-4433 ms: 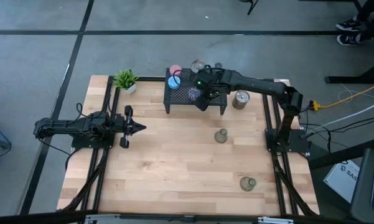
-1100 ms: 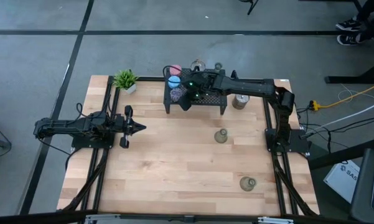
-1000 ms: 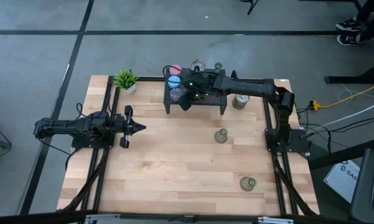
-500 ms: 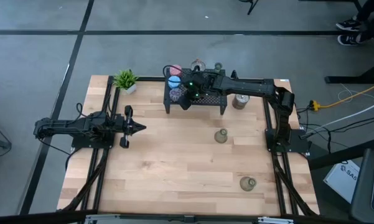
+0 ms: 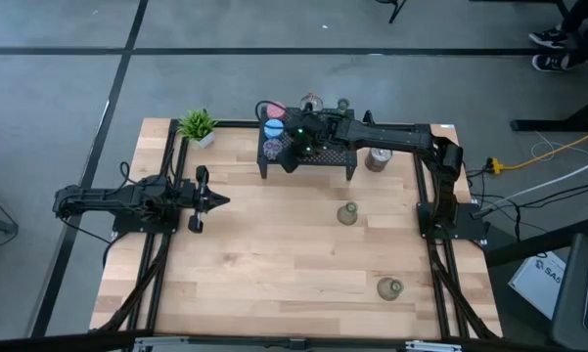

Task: Pick & Place candle stick holders
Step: Put the silver scented candle on the shelf

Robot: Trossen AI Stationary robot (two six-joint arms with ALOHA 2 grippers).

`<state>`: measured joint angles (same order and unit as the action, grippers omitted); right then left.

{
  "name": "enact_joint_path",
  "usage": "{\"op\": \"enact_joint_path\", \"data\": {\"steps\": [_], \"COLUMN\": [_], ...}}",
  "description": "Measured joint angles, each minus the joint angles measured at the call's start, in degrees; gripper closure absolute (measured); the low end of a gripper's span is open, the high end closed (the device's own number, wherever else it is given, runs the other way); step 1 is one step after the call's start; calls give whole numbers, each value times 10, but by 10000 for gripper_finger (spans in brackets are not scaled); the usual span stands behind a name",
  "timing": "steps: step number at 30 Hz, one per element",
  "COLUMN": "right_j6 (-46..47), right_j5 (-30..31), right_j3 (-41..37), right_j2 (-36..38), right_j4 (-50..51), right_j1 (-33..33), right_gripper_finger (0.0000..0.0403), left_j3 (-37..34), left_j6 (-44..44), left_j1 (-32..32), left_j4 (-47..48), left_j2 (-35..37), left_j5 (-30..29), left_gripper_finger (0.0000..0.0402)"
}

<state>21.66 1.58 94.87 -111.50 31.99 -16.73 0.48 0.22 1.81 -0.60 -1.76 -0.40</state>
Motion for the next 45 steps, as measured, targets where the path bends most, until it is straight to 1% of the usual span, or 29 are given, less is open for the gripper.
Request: {"op": "enact_joint_path", "data": {"steps": [5, 16, 23, 27, 31, 35, 45], "right_j6": [0, -29, -37, -52, -54, -56, -52], "right_j5": [1, -1, -3, -1, -3, -3, -1], "right_j3": [0, 0, -2, -48, -114, -172, -267], "right_j2": [3, 58, 92, 130, 187, 242, 362], "right_j4": [38, 105, 118, 99, 75, 72, 82], "right_j1": [-5, 5, 20, 25, 34, 44, 47], "right_gripper_finger": [403, 403, 403, 403, 403, 403, 403], "left_j3": [0, 0, 0, 0, 0, 0, 0], "left_j6": [0, 0, 0, 0, 0, 0, 0], "left_j1": [0, 0, 0, 0, 0, 0, 0], "left_j4": [0, 0, 0, 0, 0, 0, 0], "left_j2": [0, 0, 0, 0, 0, 0, 0], "left_j5": [0, 0, 0, 0, 0, 0, 1], "left_gripper_finger": [396, 396, 394, 396, 394, 395, 395]}}
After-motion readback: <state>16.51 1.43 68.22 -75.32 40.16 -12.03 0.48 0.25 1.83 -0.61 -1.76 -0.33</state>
